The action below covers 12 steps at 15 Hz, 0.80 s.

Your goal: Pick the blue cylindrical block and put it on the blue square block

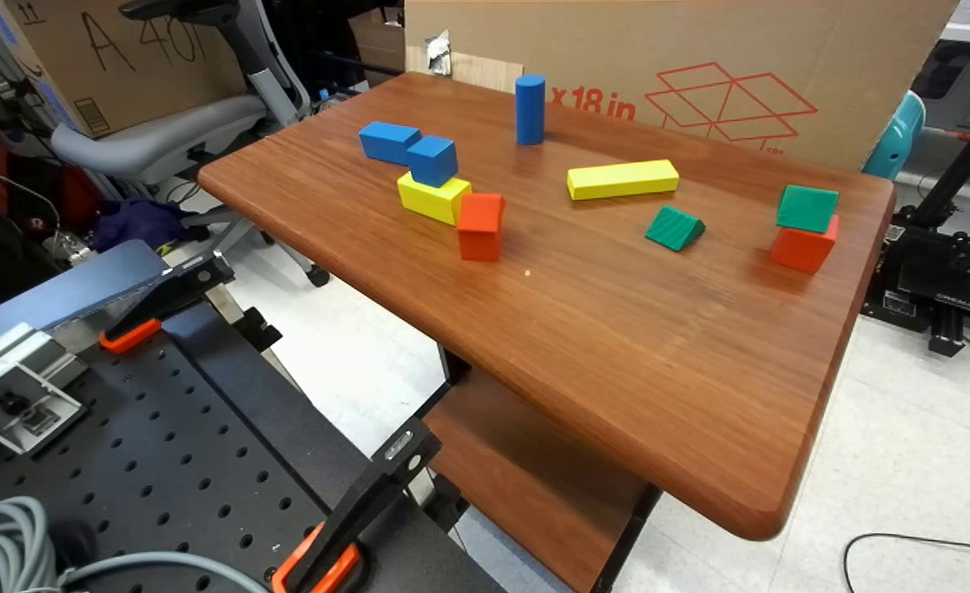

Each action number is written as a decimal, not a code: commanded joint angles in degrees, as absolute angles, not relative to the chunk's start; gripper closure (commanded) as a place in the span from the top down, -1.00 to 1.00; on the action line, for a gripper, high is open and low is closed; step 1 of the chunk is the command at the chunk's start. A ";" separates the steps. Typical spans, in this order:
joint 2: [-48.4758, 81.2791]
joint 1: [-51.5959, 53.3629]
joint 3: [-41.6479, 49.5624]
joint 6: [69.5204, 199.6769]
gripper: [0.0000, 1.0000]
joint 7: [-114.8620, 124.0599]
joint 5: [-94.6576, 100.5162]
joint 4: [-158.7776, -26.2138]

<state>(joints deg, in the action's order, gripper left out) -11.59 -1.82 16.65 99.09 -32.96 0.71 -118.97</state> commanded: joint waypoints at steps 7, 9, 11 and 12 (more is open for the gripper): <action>-5.18 -3.53 13.57 98.47 1.00 -28.66 -1.54 -112.82; -1.32 -3.21 12.03 98.40 1.00 -25.73 -1.73 -109.18; 3.11 -2.97 10.09 98.12 1.00 -22.88 -2.08 -104.82; 5.30 -2.83 8.97 98.01 1.00 -21.53 -2.32 -102.75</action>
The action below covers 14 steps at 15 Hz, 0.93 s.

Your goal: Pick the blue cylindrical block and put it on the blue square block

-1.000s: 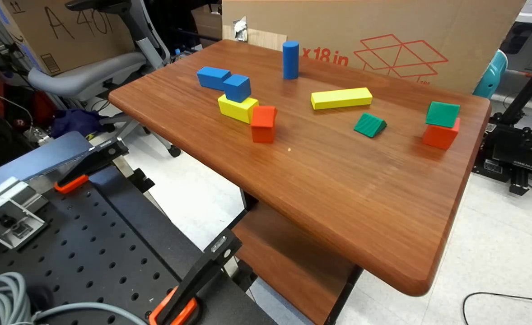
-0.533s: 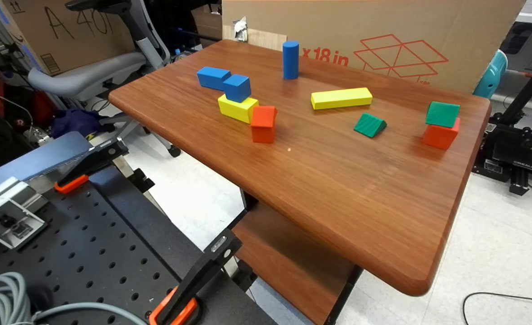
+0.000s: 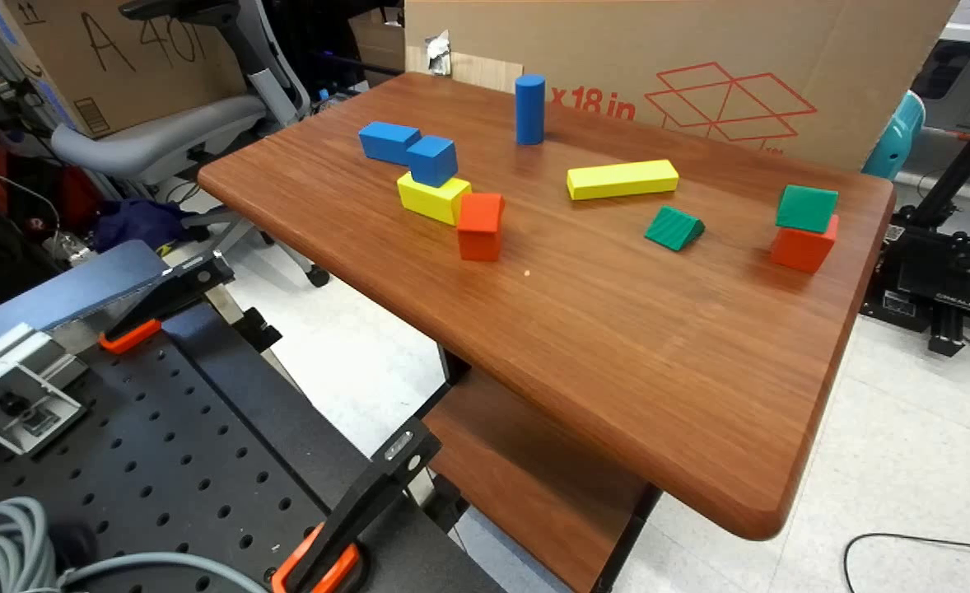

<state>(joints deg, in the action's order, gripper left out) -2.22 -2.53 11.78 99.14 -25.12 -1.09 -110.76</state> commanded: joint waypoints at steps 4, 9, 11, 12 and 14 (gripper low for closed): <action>14.24 -2.39 4.72 101.15 1.00 -15.84 -3.65 -96.31; 25.23 -1.07 1.44 106.28 1.00 -8.88 -1.42 -91.19; 29.37 0.03 1.17 106.99 1.00 -6.34 0.43 -89.48; 30.94 0.44 0.97 107.61 1.00 -5.52 0.99 -89.00; 34.17 1.31 0.84 106.99 1.00 -4.32 2.40 -87.39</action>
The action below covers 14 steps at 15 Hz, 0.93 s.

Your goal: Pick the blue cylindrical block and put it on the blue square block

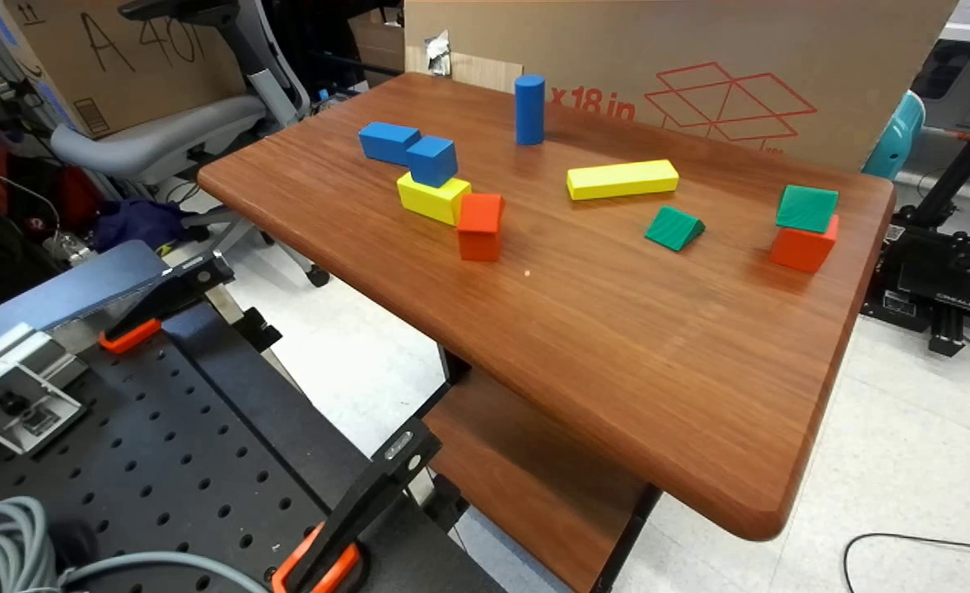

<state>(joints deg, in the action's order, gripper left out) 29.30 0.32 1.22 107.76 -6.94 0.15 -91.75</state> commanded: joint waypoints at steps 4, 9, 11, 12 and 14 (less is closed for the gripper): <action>38.73 2.84 0.73 107.61 1.00 -3.02 4.42 -84.59; 43.24 4.73 0.62 109.19 1.00 -1.94 5.41 -80.67; 44.97 5.48 0.89 110.25 1.00 -1.54 6.04 -79.18; 45.79 5.80 1.06 110.39 1.00 -1.22 6.50 -78.38; 47.21 6.15 1.26 110.46 1.00 -0.79 7.44 -76.95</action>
